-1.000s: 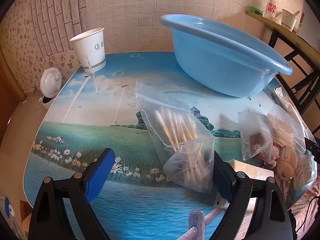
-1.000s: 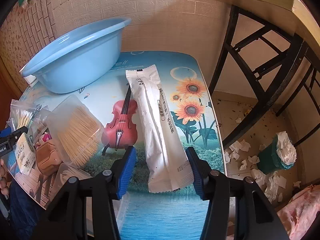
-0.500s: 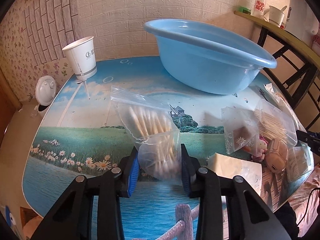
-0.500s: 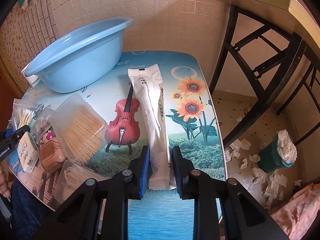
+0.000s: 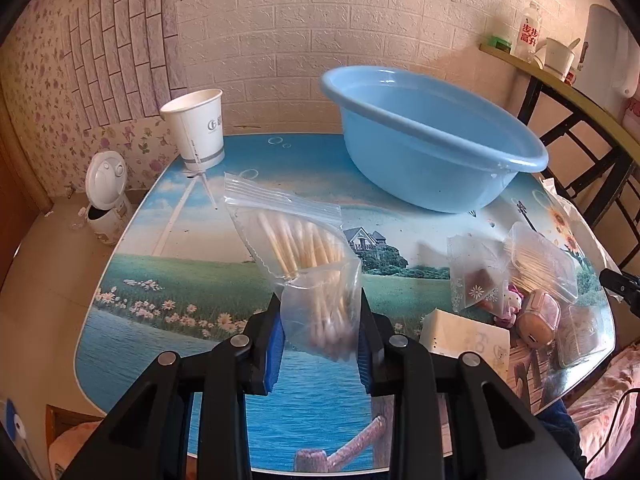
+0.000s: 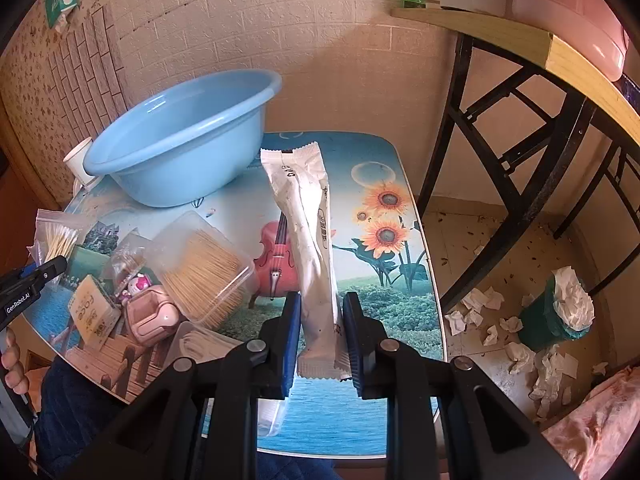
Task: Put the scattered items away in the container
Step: 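Lift and carry both held items over the light-blue basin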
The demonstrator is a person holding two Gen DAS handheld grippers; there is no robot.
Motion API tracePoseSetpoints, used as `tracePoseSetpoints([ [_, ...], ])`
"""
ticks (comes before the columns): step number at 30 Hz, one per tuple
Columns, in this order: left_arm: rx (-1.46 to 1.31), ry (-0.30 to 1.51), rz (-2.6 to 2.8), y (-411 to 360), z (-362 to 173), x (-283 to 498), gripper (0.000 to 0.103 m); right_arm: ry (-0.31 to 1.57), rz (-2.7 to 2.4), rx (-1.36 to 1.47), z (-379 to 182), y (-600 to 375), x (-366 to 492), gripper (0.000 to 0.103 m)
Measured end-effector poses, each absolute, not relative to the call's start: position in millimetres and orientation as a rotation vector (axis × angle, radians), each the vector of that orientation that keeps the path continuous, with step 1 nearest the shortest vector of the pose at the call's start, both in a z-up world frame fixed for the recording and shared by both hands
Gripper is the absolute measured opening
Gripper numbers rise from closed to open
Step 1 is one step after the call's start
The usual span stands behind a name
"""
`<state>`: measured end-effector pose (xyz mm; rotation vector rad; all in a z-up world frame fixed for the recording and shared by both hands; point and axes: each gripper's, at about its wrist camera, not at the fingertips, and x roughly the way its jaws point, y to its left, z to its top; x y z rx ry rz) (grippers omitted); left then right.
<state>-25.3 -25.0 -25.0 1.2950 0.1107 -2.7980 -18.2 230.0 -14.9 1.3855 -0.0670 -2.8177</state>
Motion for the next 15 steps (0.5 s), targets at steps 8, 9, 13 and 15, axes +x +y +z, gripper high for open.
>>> tracePoseSetpoints([
  [8, 1.264, 0.131, -2.811, -29.9, -2.2, -14.4, 0.028, -0.067, -2.835, 1.302, 14.3, 213.7, -6.7, 0.022],
  [9, 1.262, 0.134, -2.812, -30.1, 0.8, -13.6, 0.028, -0.064, -2.836, 1.295, 17.3, 211.9, -5.8, 0.022],
  [13, 1.246, 0.153, -2.832, -29.6, 15.1, -10.5, 0.028, -0.061, -2.829, 1.271, 28.0, 204.6, -1.8, 0.022],
  [15, 1.228, 0.139, -2.842, -28.5, 23.7, -10.5, 0.028, -0.064, -2.823, 1.259, 33.4, 201.6, -1.0, 0.022],
])
